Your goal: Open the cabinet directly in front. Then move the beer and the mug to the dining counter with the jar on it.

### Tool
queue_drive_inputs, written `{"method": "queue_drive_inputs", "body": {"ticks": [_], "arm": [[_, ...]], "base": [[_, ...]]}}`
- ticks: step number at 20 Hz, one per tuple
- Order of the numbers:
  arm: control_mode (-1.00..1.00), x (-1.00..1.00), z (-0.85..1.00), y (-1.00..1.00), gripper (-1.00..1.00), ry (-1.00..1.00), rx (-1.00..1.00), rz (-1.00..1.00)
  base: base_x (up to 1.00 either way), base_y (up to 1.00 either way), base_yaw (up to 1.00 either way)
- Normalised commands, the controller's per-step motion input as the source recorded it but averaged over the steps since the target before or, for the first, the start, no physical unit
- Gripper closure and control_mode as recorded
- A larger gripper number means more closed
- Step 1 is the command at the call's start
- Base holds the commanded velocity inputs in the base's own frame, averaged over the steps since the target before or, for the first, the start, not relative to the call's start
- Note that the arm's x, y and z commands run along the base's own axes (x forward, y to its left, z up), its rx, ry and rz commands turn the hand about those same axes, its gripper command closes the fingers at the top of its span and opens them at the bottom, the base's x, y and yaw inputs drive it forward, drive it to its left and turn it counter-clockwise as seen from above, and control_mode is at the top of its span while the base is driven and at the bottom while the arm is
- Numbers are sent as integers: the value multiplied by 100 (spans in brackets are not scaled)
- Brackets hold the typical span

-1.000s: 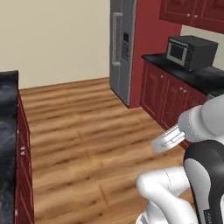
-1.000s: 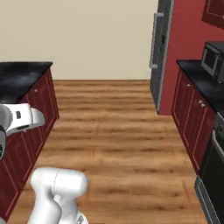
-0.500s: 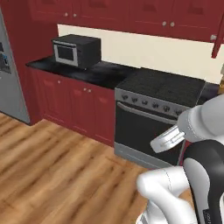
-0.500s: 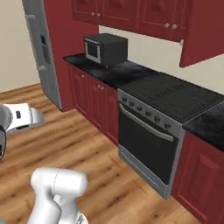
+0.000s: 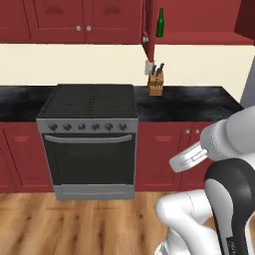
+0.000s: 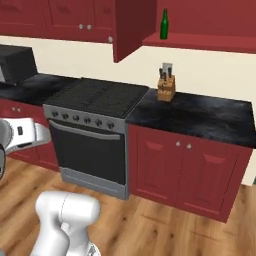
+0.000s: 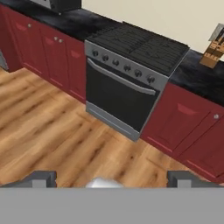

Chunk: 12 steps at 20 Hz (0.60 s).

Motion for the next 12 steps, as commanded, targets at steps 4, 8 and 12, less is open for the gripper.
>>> {"method": "queue_drive_inputs", "body": {"ticks": [4, 8, 12], "arm": [[100, 0, 0, 0, -100, 0, 0, 0], [100, 0, 0, 0, -100, 0, 0, 0], [100, 0, 0, 0, -100, 0, 0, 0]], "base": [[4, -40, -4], [34, -75, 0], [48, -67, -1]]}}
